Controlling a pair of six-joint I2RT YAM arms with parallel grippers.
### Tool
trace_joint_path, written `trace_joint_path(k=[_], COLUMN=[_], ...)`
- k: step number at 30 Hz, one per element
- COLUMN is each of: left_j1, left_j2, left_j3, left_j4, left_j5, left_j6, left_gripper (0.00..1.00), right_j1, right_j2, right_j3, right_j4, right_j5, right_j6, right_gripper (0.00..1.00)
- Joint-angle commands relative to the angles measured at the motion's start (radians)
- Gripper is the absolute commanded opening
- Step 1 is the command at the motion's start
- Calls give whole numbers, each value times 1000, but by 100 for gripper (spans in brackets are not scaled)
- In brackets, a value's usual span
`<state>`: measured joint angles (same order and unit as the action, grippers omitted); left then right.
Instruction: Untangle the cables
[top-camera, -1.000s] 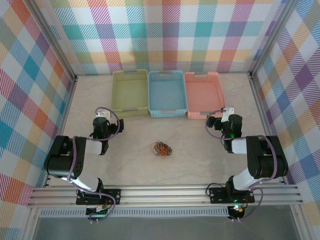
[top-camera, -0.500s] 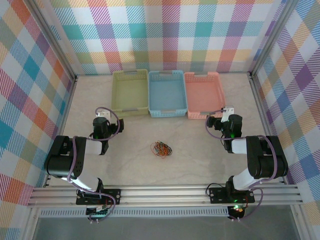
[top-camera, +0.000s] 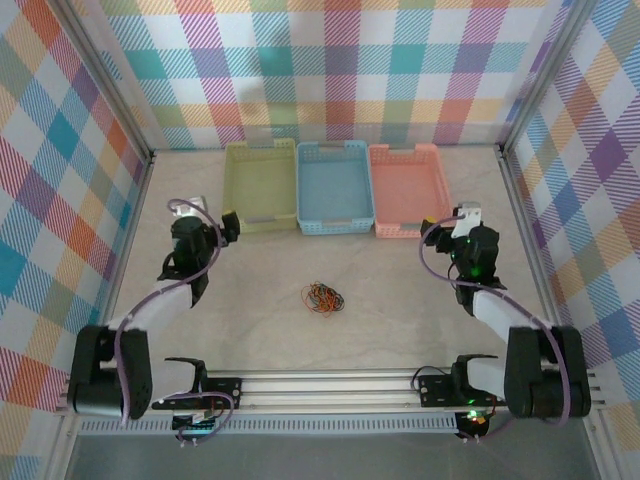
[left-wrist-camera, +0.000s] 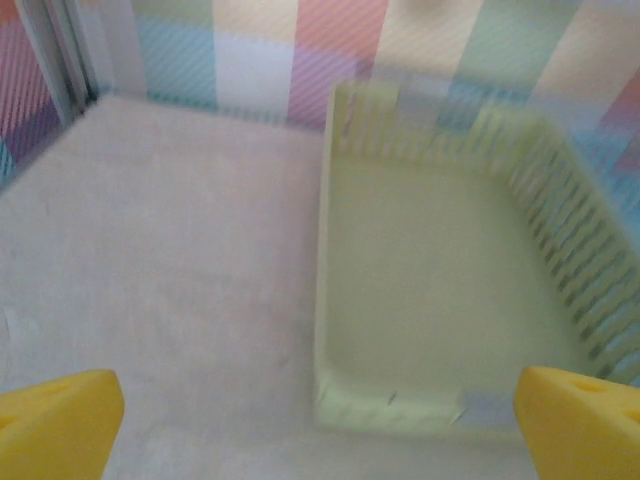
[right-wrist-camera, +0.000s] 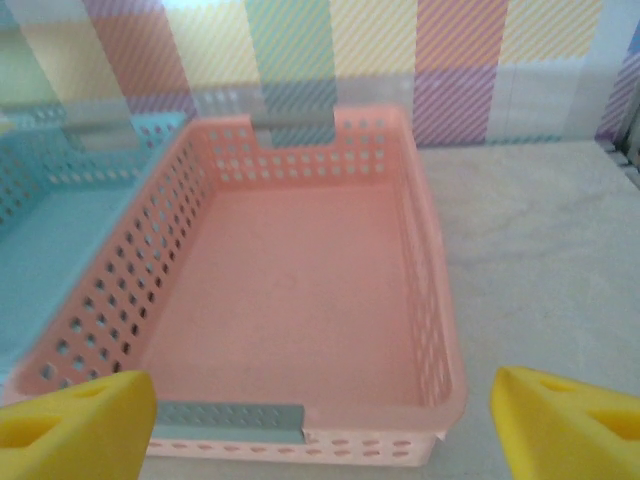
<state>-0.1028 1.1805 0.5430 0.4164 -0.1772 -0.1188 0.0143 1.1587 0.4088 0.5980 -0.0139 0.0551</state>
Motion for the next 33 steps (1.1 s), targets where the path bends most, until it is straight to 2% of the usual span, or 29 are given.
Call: trace_joint_path(k=[1, 3, 6, 9, 11, 13, 15, 18, 22, 25, 28, 33], left_j1=[-6, -6, -5, -6, -6, -12, -25, -52, -106, -144, -159, -164], left_j2=[-80, -127, -155, -153, -157, -163, -175, -183, -177, -182, -182, -191], left_j3=[-9, 27, 112, 183, 201, 203, 184, 133, 114, 105, 91, 66], left_j4=[-109, -235, -402, -580, -641, -684, -720, -657, -662, -659, -659, -656], left_j5=[-26, -15, 142, 239, 317, 382, 411, 497, 494, 469, 440, 417], left_j6=[-194, -339, -367, -406, -411, -418, -441, -483, -475, -458, -444, -430], left_gripper=[100, 100, 100, 100, 100, 100, 100, 100, 99, 98, 98, 98], right_j1=[4, 5, 5, 9, 9, 23, 58, 151, 302, 415, 508, 629], right_j2=[-91, -151, -217, -227, -203, -176, -165, -159, -84, 8, 105, 251], right_j3=[64, 90, 121, 207, 277, 313, 322, 314, 309, 318, 336, 391], right_j4=[-183, -270, -375, -589, -755, -847, -908, -973, -998, -991, -973, -964], right_j5=[-28, -46, -161, -241, -320, -439, -495, -492, -488, -484, -448, -389], right_j6=[112, 177, 244, 359, 417, 445, 459, 453, 443, 448, 450, 422], right_gripper=[85, 84, 81, 72, 71, 69, 66, 64, 63, 57, 50, 49])
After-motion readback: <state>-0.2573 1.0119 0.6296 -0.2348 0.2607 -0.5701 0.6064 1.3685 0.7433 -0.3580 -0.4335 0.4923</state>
